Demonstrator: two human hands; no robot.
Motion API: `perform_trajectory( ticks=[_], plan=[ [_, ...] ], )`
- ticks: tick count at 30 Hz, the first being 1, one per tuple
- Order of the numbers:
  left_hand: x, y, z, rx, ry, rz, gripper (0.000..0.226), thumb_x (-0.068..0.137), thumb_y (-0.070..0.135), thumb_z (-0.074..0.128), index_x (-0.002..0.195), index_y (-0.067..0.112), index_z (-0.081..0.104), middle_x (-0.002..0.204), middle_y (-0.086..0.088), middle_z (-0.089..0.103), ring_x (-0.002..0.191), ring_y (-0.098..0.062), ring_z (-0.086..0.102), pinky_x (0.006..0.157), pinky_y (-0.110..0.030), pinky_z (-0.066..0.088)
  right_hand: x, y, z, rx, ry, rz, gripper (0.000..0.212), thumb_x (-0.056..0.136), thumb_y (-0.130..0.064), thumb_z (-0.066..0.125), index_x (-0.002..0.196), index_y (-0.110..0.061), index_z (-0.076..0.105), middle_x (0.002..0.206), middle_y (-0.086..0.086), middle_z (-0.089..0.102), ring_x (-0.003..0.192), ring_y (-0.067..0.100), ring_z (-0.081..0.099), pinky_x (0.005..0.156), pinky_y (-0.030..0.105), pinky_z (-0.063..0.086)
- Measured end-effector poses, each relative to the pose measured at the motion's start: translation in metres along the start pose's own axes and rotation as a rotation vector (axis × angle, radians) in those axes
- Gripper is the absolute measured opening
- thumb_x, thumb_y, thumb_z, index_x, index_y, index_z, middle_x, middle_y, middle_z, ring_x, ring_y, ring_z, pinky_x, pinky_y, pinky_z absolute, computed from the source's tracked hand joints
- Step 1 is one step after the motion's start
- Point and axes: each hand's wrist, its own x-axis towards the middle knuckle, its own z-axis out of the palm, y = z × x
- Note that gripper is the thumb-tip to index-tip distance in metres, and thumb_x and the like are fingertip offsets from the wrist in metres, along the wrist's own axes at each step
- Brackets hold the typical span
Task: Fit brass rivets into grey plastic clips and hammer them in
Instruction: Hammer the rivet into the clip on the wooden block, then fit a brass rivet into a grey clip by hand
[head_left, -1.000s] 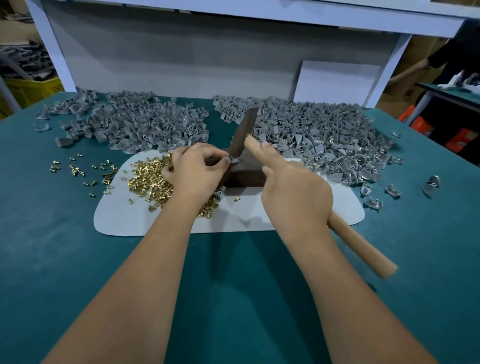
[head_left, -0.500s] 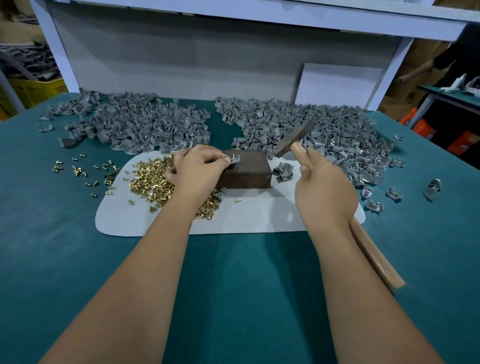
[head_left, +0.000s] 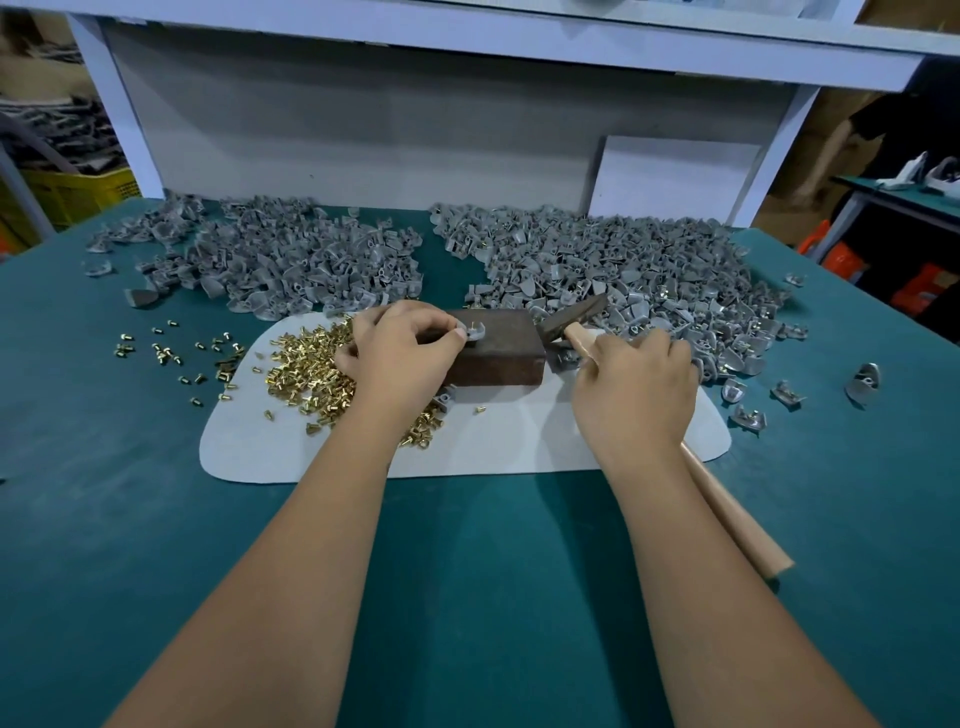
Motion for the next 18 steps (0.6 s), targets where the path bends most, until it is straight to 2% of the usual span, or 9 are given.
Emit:
perform_trajectory(
  ticks=[3, 7, 12, 18],
  plan=[
    [0.0, -0.001, 0.001, 0.041, 0.015, 0.033, 0.019, 0.088, 0.042, 0.064, 0.069, 0.044, 0.061, 0.097, 0.032, 0.052, 0.128, -0.014, 0.025, 0.099, -0.042, 0.014, -0.004, -0.011, -0.001, 0.216, 0.074, -0.068, 0.026, 0.088, -0.024, 0.057, 0.112, -0.02, 0.068, 0.103, 0.009, 0.054, 0.099, 0.03, 0.042, 0.085, 0.038, 0.03],
    [0.0, -0.002, 0.001, 0.048, 0.018, 0.042, 0.014, 0.087, 0.042, 0.065, 0.074, 0.044, 0.062, 0.103, 0.027, 0.053, 0.127, -0.015, 0.026, 0.103, -0.045, 0.017, -0.007, -0.031, 0.001, 0.468, 0.0, -0.154, 0.03, 0.09, -0.026, 0.058, 0.119, -0.025, 0.066, 0.103, 0.002, 0.056, 0.101, 0.024, 0.042, 0.089, 0.035, 0.034],
    [0.001, -0.002, 0.001, 0.039, 0.019, 0.048, 0.008, 0.085, 0.042, 0.067, 0.079, 0.044, 0.064, 0.104, 0.025, 0.054, 0.128, -0.018, 0.028, 0.101, -0.044, 0.018, 0.004, -0.049, 0.007, 0.488, -0.089, -0.236, 0.03, 0.09, -0.031, 0.057, 0.119, -0.028, 0.066, 0.105, -0.002, 0.057, 0.103, 0.022, 0.039, 0.087, 0.029, 0.028],
    [0.0, -0.002, 0.0, -0.002, 0.013, 0.051, 0.011, 0.084, 0.041, 0.068, 0.076, 0.046, 0.064, 0.105, 0.024, 0.056, 0.127, -0.017, 0.027, 0.104, -0.046, 0.022, 0.012, -0.058, 0.013, 0.557, -0.158, -0.19, 0.025, 0.088, -0.037, 0.062, 0.111, -0.032, 0.069, 0.098, -0.005, 0.056, 0.104, 0.021, 0.04, 0.092, 0.035, 0.035]
  ],
)
